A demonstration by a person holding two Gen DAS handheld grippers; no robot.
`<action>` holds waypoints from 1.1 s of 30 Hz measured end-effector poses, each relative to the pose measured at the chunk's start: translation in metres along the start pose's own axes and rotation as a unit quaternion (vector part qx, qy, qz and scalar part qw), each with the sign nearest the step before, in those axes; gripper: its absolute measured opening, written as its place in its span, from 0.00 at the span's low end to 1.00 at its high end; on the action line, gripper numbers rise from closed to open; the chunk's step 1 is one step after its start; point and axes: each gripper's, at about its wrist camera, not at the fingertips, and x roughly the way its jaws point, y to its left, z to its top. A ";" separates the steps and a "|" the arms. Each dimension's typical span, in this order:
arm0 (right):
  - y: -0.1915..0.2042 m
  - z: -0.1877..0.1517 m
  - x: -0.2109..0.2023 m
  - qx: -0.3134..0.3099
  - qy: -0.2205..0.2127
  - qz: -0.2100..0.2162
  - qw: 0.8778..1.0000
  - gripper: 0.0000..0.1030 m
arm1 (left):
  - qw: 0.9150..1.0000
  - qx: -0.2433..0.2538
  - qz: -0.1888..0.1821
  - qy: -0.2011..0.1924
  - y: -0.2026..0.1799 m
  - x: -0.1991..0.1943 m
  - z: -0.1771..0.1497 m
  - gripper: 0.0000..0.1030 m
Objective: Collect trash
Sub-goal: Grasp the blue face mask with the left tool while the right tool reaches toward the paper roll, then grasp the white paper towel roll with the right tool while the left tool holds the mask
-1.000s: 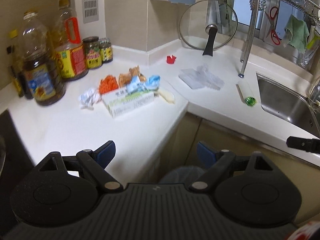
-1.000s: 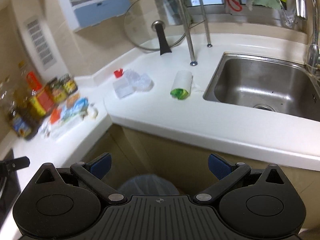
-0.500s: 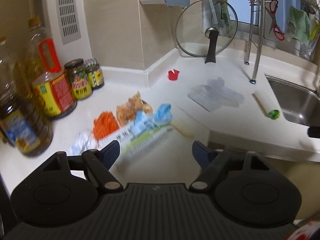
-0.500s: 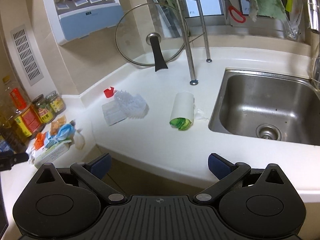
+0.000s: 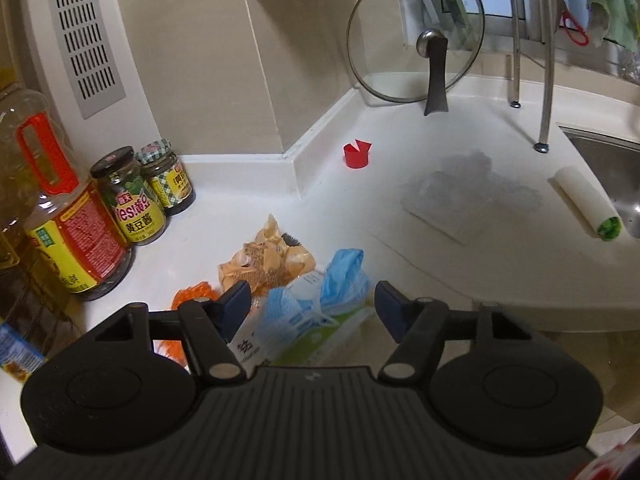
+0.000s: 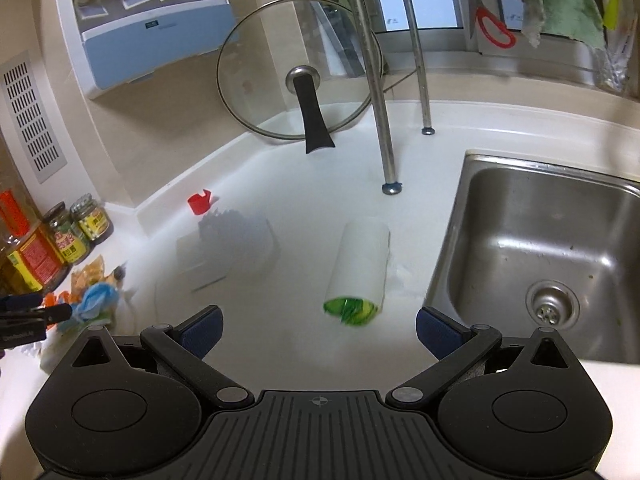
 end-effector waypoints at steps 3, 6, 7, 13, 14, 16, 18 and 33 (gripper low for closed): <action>-0.007 0.005 0.008 0.002 0.004 -0.002 1.000 1.00 | 1.000 0.009 0.002 0.006 -0.005 0.014 0.003 0.65; -0.014 0.009 0.014 0.005 0.008 -0.003 1.000 1.00 | 0.999 0.037 0.009 0.010 -0.015 0.026 0.003 0.65; -0.015 0.010 0.016 0.005 0.008 -0.003 1.000 1.00 | 0.999 0.045 0.013 0.014 -0.018 0.030 0.003 0.65; -0.024 0.013 0.025 0.009 0.013 -0.008 1.000 1.00 | 0.998 0.057 0.023 0.032 -0.024 0.048 -0.001 0.50; -0.025 0.014 0.026 0.009 0.013 -0.008 1.000 1.00 | 0.998 0.057 0.024 0.031 -0.024 0.049 -0.001 0.47; -0.026 0.016 0.028 0.010 0.012 -0.008 1.000 1.00 | 0.998 0.056 0.021 0.036 -0.024 0.052 0.000 0.26; -0.027 0.018 0.031 0.009 0.013 -0.008 1.000 1.00 | 0.998 0.052 0.016 0.035 -0.023 0.053 0.001 0.26; -0.022 0.030 0.061 -0.013 0.014 -0.009 1.000 0.82 | 1.000 0.011 0.026 0.002 -0.013 0.034 0.025 0.20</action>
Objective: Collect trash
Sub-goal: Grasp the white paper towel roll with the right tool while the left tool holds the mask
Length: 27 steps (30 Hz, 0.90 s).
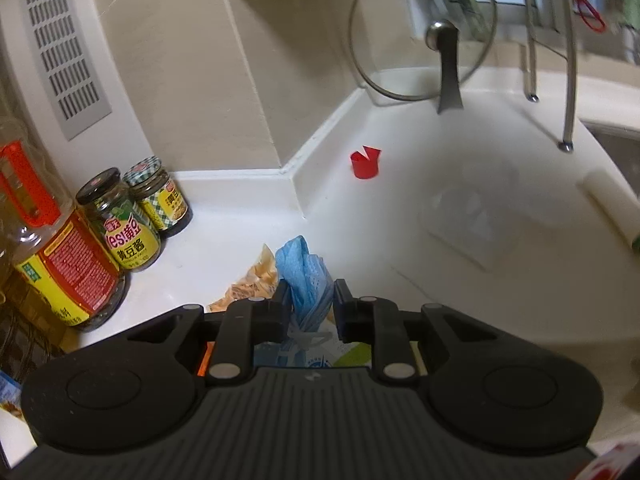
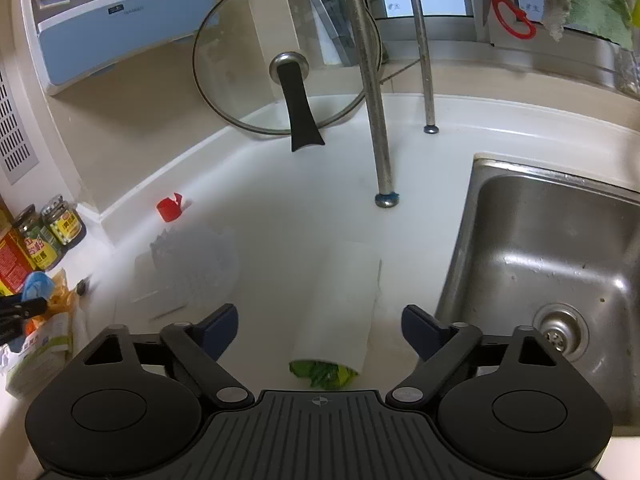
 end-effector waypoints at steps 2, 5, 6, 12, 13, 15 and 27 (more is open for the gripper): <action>0.000 0.002 0.008 -0.004 0.006 -0.007 1.000 0.76 | 1.000 -0.016 0.000 0.005 0.002 0.002 0.004 0.20; -0.001 0.004 0.020 -0.003 0.014 -0.017 1.000 0.71 | 0.999 -0.033 0.005 0.010 0.002 0.005 0.010 0.20; -0.002 0.005 0.024 -0.002 0.017 -0.020 1.000 0.70 | 0.999 -0.036 0.004 0.008 0.002 0.006 0.012 0.20; -0.004 0.006 0.048 0.004 0.041 -0.048 0.998 0.67 | 0.999 -0.050 -0.004 0.002 -0.003 0.007 0.025 0.20; -0.004 0.006 0.051 0.004 0.044 -0.054 0.998 0.66 | 0.999 -0.052 -0.007 0.002 -0.004 0.007 0.026 0.20; -0.004 0.006 0.055 0.004 0.049 -0.063 0.997 0.66 | 0.999 -0.053 -0.011 0.003 -0.007 0.007 0.027 0.20; 0.004 0.002 0.060 -0.024 0.059 -0.075 0.995 0.46 | 0.998 -0.056 -0.031 0.015 -0.019 -0.004 0.020 0.20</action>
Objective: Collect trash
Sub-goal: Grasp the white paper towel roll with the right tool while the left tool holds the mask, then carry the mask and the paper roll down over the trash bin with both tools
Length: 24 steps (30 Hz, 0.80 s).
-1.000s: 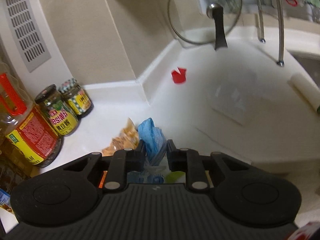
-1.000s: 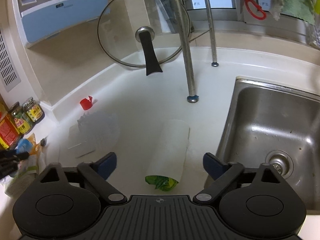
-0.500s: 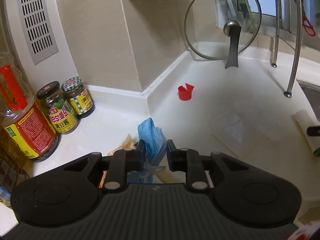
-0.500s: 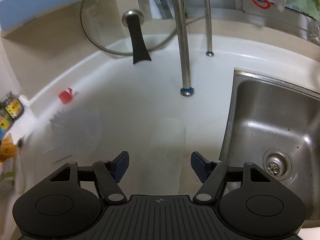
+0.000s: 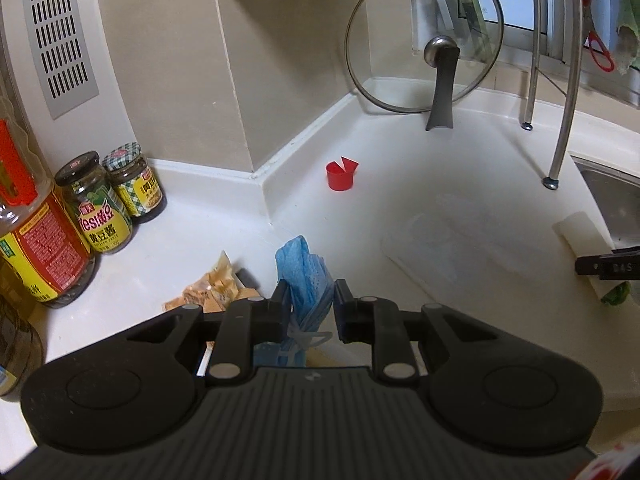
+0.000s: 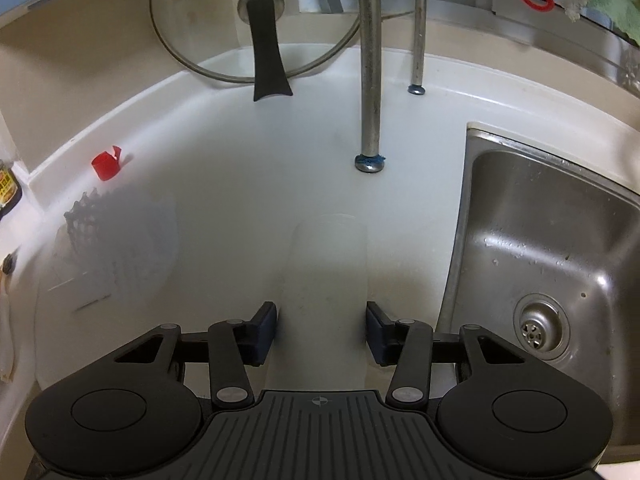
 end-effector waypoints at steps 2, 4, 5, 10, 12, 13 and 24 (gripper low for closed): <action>0.001 -0.001 -0.007 -0.004 -0.011 0.003 1.000 0.45 | 1.000 -0.003 -0.005 -0.002 0.000 -0.005 -0.001 0.20; 0.001 -0.001 -0.016 -0.001 -0.022 0.012 1.000 0.45 | 1.000 -0.007 -0.010 -0.003 0.000 -0.011 -0.003 0.20; 0.002 -0.001 -0.020 0.001 -0.026 0.015 1.000 0.45 | 1.000 -0.008 -0.013 -0.004 0.001 -0.013 -0.004 0.20; 0.004 0.000 -0.048 0.009 -0.045 0.028 0.999 0.45 | 1.000 -0.014 -0.023 -0.007 0.002 -0.026 -0.008 0.20; 0.006 -0.001 -0.062 0.012 -0.051 0.037 0.998 0.45 | 0.999 -0.016 -0.028 -0.007 0.003 -0.032 -0.010 0.20; 0.007 -0.002 -0.069 0.014 -0.055 0.041 0.998 0.45 | 0.999 -0.017 -0.032 -0.008 0.003 -0.036 -0.011 0.20; 0.047 -0.045 -0.148 0.012 -0.064 0.128 0.990 0.45 | 0.996 -0.021 -0.088 -0.022 -0.004 -0.093 -0.036 0.20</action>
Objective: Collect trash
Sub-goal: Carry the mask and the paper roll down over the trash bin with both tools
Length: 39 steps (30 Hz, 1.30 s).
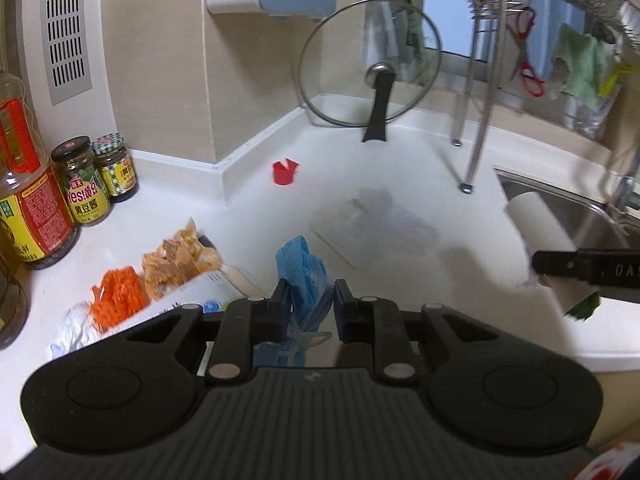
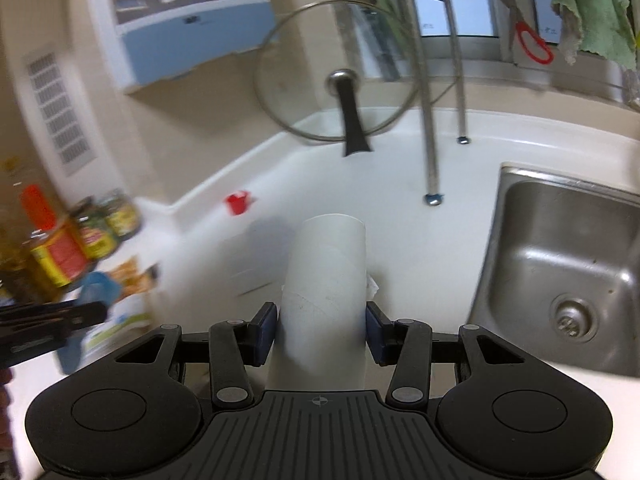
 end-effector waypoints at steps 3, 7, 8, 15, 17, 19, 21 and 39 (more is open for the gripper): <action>0.013 -0.014 -0.012 -0.007 0.004 0.026 1.000 0.45 | 1.000 0.003 -0.007 -0.005 -0.006 -0.017 -0.009 0.20; 0.025 -0.031 -0.022 -0.021 0.025 0.064 0.997 0.45 | 1.000 -0.007 -0.003 0.002 -0.013 -0.036 -0.024 0.20; 0.027 -0.034 -0.023 -0.027 0.031 0.073 0.996 0.45 | 1.000 -0.009 -0.002 0.005 -0.015 -0.041 -0.028 0.20; 0.030 -0.067 -0.022 -0.068 0.094 0.133 0.984 0.45 | 0.998 -0.043 0.015 0.038 -0.039 -0.058 -0.064 0.20; 0.029 -0.079 -0.019 -0.082 0.115 0.141 0.980 0.45 | 0.997 -0.051 0.023 0.049 -0.045 -0.059 -0.077 0.20; 0.025 -0.091 -0.016 -0.086 0.135 0.149 0.976 0.46 | 0.996 -0.063 0.029 0.063 -0.050 -0.059 -0.090 0.20; 0.021 -0.100 -0.012 -0.094 0.152 0.153 0.972 0.45 | 0.994 -0.074 0.037 0.076 -0.054 -0.057 -0.102 0.20; -0.007 -0.173 0.048 -0.159 0.255 0.151 0.942 0.46 | 0.975 -0.135 0.082 0.159 -0.072 -0.017 -0.198 0.20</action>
